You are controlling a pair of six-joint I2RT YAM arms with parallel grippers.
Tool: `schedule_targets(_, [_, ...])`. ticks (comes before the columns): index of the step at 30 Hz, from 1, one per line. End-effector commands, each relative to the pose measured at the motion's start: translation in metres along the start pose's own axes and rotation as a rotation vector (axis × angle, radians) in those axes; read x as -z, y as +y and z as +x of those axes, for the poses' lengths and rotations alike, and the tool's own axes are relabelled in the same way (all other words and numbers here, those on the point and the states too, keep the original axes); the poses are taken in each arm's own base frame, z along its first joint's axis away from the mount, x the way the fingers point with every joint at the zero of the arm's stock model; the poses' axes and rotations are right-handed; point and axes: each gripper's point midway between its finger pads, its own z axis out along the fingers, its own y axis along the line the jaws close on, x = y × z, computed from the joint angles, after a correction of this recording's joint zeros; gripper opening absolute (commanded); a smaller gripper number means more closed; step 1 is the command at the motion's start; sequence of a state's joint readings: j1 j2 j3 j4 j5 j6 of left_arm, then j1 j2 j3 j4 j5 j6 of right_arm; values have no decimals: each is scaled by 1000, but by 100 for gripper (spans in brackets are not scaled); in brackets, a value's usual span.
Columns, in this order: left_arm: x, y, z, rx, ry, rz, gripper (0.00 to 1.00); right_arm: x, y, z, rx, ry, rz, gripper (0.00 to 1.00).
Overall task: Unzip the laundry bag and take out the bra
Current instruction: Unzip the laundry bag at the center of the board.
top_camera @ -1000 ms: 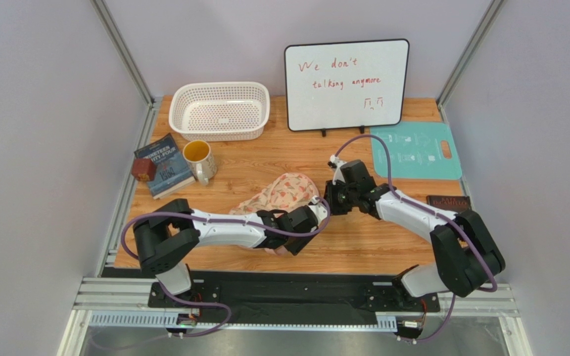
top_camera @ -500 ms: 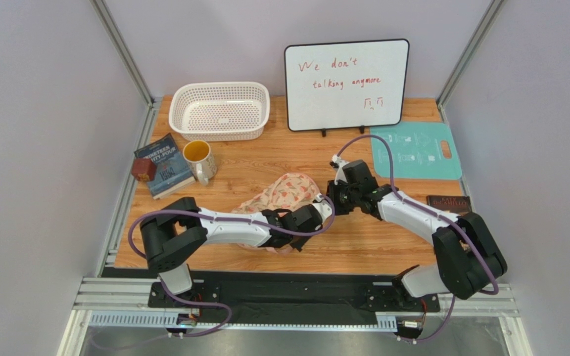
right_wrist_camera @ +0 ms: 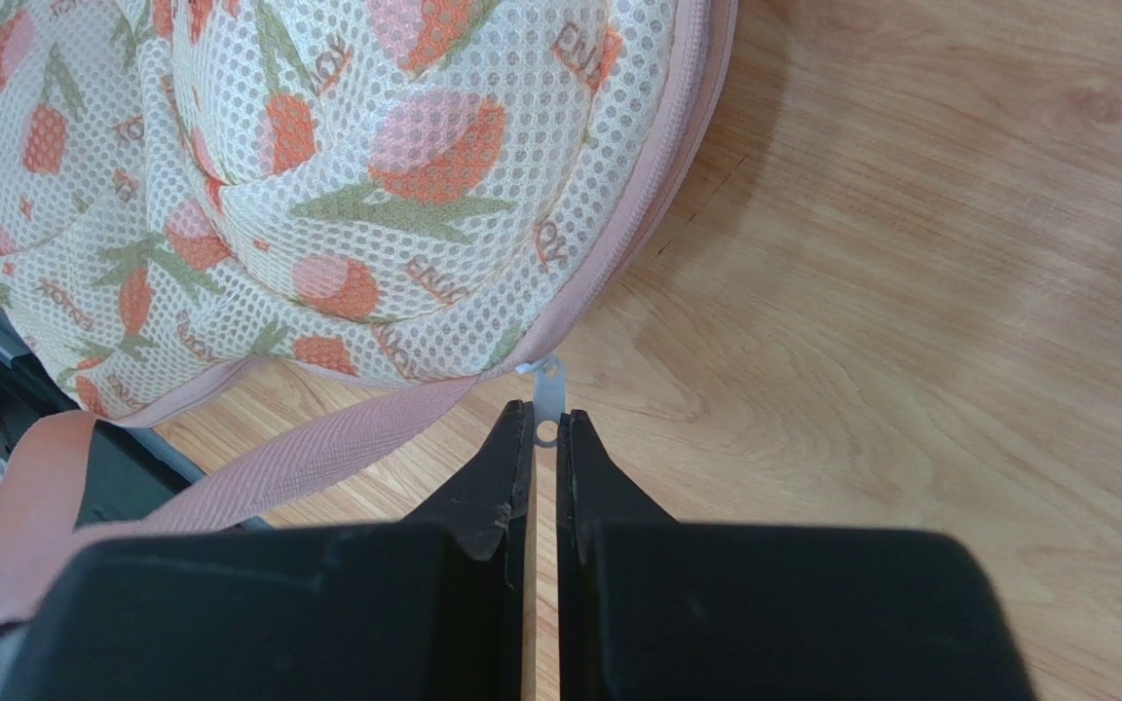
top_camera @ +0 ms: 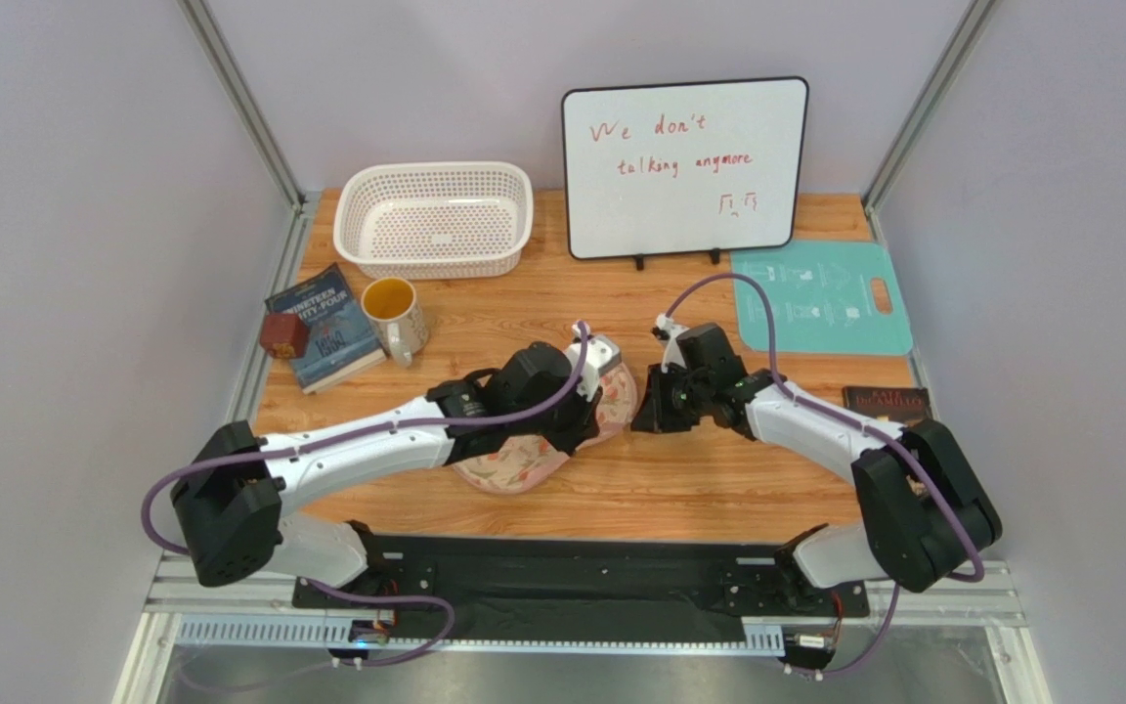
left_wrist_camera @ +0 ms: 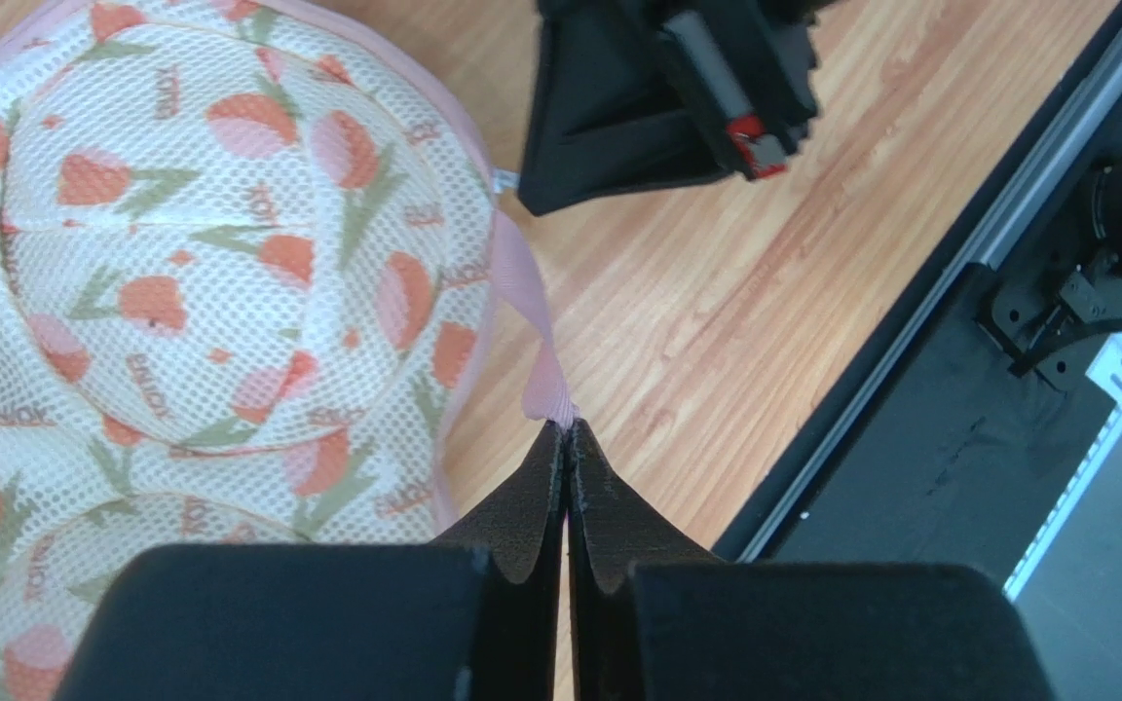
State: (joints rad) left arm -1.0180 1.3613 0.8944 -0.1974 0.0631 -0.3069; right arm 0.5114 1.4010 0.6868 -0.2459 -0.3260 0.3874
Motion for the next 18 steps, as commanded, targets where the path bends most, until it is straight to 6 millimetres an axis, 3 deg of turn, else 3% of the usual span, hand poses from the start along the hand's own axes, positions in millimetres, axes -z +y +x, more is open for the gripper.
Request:
schedule_targets(1, [-1, 12, 20, 71, 72, 66, 0, 0, 4, -5, 23, -25, -21, 0])
schedule_targets(5, [-3, 49, 21, 121, 65, -13, 0, 0, 3, -3, 20, -21, -19, 0])
schedule_targets(9, [-11, 64, 22, 89, 95, -58, 0, -1, 2, -1, 19, -14, -18, 0])
schedule_targets(10, [-15, 71, 30, 88, 130, -97, 0, -1, 3, -2, 19, -16, -20, 0])
schedule_targets(13, [-19, 86, 38, 75, 169, -173, 11, -1, 2, -2, 16, -15, -20, 0])
schedule_targets(18, [-20, 100, 43, 62, 188, -242, 43, -1, 3, -3, 20, -12, -18, 0])
